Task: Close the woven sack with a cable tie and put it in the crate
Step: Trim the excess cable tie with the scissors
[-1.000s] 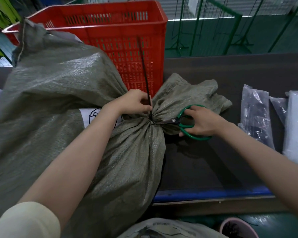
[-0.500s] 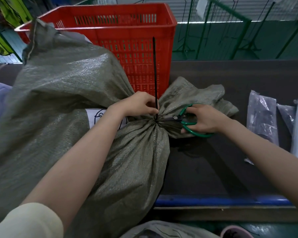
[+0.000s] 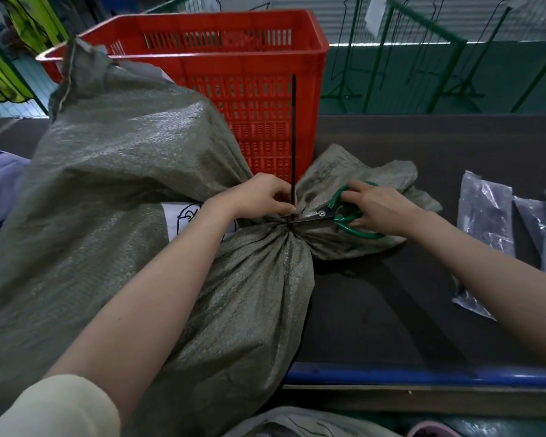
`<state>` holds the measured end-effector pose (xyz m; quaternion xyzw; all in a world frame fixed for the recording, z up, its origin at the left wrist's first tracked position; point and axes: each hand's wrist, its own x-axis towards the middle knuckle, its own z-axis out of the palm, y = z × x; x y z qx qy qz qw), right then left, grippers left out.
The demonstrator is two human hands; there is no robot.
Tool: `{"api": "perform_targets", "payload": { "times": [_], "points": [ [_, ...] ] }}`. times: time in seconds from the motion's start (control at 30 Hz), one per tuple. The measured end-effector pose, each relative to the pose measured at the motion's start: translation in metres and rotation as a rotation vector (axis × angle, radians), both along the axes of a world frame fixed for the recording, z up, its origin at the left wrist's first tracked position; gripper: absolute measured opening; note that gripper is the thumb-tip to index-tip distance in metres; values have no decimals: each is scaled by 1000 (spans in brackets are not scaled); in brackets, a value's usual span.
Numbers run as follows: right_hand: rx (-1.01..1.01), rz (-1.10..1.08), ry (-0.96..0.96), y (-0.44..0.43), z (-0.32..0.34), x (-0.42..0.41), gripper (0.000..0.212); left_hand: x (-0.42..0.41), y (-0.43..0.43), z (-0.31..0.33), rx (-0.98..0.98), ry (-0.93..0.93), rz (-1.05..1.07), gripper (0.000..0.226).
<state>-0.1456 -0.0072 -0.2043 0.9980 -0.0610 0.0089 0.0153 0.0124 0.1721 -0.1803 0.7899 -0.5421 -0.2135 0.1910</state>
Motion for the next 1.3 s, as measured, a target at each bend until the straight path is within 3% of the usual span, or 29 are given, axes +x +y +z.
{"api": "perform_targets", "payload": {
  "times": [0.17,0.27,0.5,0.73,0.87,0.97,1.13,1.2,1.3],
  "points": [
    [38,55,-116,-2,0,1,51,1,0,-1,12,13,13,17],
    [-81,111,-151,-4,2,0,51,0,0,0,3,29,7,9],
    [-330,159,54,0,14,7,47,0,1,1,-32,31,40,16],
    [-310,119,56,-1,8,4,45,0,0,6,-103,34,49,17],
    [-105,-123,-141,-7,2,-28,44,-9,-7,10,-180,53,53,13],
    [162,-471,-339,-4,-19,-66,44,-29,-20,12,-92,37,-51,7],
    [402,-1063,-324,8,-58,-110,40,-72,-55,1,96,-131,-371,3],
    [497,-1243,-303,10,-71,-126,43,-87,-71,-6,164,-36,-396,2],
    [626,-1377,-262,12,-86,-144,45,-117,-93,-24,296,331,-292,7]
  ]
}}
